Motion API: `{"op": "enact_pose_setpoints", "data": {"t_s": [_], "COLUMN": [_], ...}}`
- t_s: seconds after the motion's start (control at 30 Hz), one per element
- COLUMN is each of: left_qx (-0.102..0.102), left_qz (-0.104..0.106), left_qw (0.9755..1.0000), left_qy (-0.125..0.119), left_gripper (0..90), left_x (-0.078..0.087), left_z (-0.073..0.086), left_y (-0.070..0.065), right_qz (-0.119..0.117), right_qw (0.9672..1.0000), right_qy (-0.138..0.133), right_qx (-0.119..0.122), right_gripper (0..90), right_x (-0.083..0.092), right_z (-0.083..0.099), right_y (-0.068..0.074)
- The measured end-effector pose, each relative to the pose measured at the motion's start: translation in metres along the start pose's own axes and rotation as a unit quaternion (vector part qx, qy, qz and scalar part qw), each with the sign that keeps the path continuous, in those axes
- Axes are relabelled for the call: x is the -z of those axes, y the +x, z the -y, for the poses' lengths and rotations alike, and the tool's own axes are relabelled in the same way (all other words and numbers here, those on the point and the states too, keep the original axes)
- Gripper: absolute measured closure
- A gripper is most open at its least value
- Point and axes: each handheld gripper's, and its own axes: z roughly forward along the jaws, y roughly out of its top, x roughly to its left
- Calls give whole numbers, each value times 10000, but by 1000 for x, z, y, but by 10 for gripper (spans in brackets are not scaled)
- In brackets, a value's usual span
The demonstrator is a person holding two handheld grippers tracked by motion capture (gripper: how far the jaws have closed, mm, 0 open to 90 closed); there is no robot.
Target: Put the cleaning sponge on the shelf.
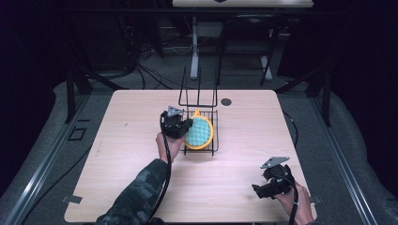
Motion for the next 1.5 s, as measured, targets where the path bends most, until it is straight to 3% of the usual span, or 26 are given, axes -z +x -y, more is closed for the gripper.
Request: {"op": "enact_pose_setpoints", "data": {"t_s": [0.2,0.6,1.2,1.4,1.5], "left_qx": [-67,19,152,259,396], "left_qz": [-67,-188,-411,-409,-385], "left_qw": [9999,9987,9975,9971,9962], "left_qy": [135,465,552,580,679], "left_gripper": [872,872,861,717,522], "left_x": [-9,-29,-48,-47,-45], "left_z": [1,5,-1,-1,1], "left_y": [0,4,4,5,8], "right_qz": [-8,14,-7,-15,-9], "right_qw": [10000,10000,10000,10000,10000], "right_qy": [-8,10,12,-44,-37], "right_qx": [-22,4,-13,-12,0], "right_gripper": [87,88,87,87,88], "right_x": [0,0,-1,1,2], "right_z": [0,0,1,0,0], "right_y": [0,-1,0,2,2]}}
